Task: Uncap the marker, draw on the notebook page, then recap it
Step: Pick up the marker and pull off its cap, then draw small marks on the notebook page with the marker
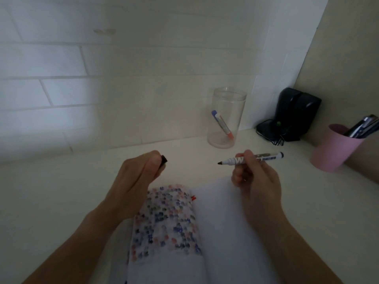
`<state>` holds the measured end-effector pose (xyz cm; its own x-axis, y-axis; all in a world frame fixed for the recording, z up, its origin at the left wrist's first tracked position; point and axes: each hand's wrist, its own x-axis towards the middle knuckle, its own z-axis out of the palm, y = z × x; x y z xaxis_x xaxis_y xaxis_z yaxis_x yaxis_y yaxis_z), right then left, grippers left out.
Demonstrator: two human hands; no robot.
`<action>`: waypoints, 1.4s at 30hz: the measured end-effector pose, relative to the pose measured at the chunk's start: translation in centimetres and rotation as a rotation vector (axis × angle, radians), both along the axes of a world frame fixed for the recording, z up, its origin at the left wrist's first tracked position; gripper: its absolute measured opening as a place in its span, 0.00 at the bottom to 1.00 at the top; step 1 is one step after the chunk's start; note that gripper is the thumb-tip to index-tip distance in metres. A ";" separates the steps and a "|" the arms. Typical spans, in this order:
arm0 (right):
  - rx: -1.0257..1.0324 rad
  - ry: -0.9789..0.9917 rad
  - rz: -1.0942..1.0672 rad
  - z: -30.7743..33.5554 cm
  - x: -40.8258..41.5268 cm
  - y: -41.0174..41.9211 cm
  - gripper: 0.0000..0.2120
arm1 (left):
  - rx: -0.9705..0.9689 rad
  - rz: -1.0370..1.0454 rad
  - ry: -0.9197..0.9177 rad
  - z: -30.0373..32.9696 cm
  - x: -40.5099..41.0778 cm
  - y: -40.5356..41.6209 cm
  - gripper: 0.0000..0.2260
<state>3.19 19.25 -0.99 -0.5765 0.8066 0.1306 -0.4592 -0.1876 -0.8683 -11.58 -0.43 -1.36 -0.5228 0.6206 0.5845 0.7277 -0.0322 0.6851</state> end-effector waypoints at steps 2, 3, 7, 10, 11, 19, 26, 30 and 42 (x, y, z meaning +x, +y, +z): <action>0.013 0.009 0.035 -0.4 -0.3 -0.5 0.13 | 0.002 0.002 -0.002 0.0 0.3 0.5 0.22; 0.008 0.029 0.054 -0.4 -0.4 -0.6 0.13 | -0.005 -0.001 0.021 0.0 0.5 0.8 0.21; -0.037 0.008 0.114 -0.2 0.0 -0.3 0.12 | -0.044 -0.026 -0.020 -0.4 0.8 1.2 0.21; -0.041 -0.113 0.185 0.1 -0.1 -0.9 0.09 | -0.161 -0.073 -0.061 0.7 0.5 2.1 0.21; -0.011 -0.174 0.224 0.3 -0.3 -1.1 0.08 | -0.218 -0.084 -0.070 1.1 0.2 2.6 0.20; 0.216 -0.433 0.345 -0.5 -0.7 -1.7 0.06 | -0.355 -0.292 -0.180 -0.6 -2.4 4.4 0.19; 0.465 -0.519 0.156 -2.0 -0.2 -1.4 0.03 | -0.387 -0.372 -0.077 -2.3 -3.4 3.9 0.15; 0.538 -0.592 0.114 -2.3 0.1 -1.6 0.04 | -0.403 -0.387 -0.028 -2.4 -3.4 3.9 0.14; 0.612 -0.711 0.116 -2.3 0.1 -1.8 0.03 | -0.425 -0.405 0.018 -2.6 -3.9 3.9 0.12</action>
<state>3.27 17.40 -3.32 -0.7563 0.6466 0.0996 0.2084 0.3825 -0.9001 -15.44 3.45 -3.92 -0.1875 0.9506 0.2473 0.7260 -0.0355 0.6867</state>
